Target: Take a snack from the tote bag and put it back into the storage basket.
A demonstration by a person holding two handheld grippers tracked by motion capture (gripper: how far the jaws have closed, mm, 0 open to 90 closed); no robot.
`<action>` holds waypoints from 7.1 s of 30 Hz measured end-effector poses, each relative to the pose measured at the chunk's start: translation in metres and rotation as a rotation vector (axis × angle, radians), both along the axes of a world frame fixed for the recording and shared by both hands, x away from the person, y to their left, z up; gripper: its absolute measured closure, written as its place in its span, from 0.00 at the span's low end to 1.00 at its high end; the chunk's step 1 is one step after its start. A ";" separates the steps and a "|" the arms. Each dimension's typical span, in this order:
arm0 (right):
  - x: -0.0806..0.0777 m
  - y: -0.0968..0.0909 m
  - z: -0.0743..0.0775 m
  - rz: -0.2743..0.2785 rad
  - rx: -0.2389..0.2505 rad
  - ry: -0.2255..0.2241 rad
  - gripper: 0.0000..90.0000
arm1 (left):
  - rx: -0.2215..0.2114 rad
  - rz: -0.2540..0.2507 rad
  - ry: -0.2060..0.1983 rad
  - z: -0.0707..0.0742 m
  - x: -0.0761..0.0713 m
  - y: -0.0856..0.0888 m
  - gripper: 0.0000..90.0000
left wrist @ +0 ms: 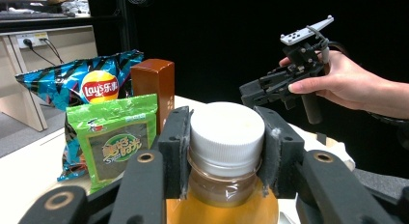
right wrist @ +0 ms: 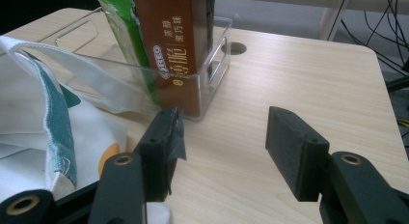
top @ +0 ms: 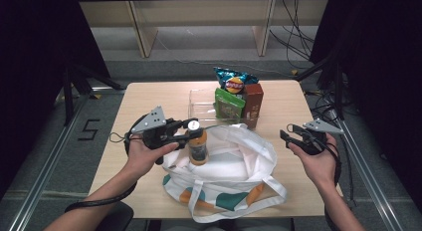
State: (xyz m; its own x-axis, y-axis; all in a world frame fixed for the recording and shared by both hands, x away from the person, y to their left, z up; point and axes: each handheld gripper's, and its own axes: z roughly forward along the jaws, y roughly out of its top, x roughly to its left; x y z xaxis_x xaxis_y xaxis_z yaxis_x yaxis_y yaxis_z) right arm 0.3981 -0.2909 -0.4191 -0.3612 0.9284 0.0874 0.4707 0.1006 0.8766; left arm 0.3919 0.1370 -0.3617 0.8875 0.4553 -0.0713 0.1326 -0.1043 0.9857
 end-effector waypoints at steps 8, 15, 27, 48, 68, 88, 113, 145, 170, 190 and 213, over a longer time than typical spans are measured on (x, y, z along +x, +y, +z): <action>-0.002 0.000 0.002 -0.003 -0.004 0.022 0.52 | 0.000 0.004 -0.001 0.004 0.002 -0.001 0.65; 0.001 -0.001 0.000 0.010 -0.017 -0.010 0.52 | -0.009 0.011 0.000 0.009 0.006 -0.001 0.65; 0.002 -0.002 -0.001 0.025 -0.014 -0.002 0.52 | -0.005 0.010 -0.008 0.019 0.013 -0.002 0.65; 0.001 0.000 -0.001 0.006 -0.009 0.011 0.52 | -0.041 0.022 -0.039 0.037 0.020 -0.002 0.65; 0.003 0.000 -0.003 0.008 -0.016 -0.004 0.52 | -0.048 0.030 -0.049 0.051 0.033 0.000 0.65; 0.003 0.001 -0.003 0.003 -0.015 0.006 0.52 | -0.047 0.048 -0.059 0.059 0.048 0.001 0.65; 0.005 -0.002 -0.004 0.019 -0.043 -0.020 0.52 | -0.056 0.078 -0.058 0.061 0.074 -0.002 0.65; 0.005 -0.002 -0.004 0.018 -0.042 -0.018 0.52 | -0.052 0.098 -0.055 0.053 0.103 -0.003 0.65; 0.004 0.000 -0.004 0.013 -0.010 0.005 0.52 | -0.027 0.113 -0.051 0.044 0.121 -0.006 0.65; 0.006 -0.001 -0.005 0.029 -0.026 -0.013 0.52 | -0.004 0.129 -0.042 0.034 0.136 -0.007 0.65; 0.005 0.001 -0.005 0.010 -0.004 0.008 0.52 | 0.015 0.161 -0.019 0.020 0.153 -0.005 0.65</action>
State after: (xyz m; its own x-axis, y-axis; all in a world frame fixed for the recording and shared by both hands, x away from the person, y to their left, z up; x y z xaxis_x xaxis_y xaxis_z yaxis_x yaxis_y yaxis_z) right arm 0.4027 -0.2900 -0.4245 -0.3699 0.9250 0.0864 0.4764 0.1090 0.8725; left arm 0.5449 0.1320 -0.3415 0.8043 0.5924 -0.0476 0.1302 -0.0975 0.9867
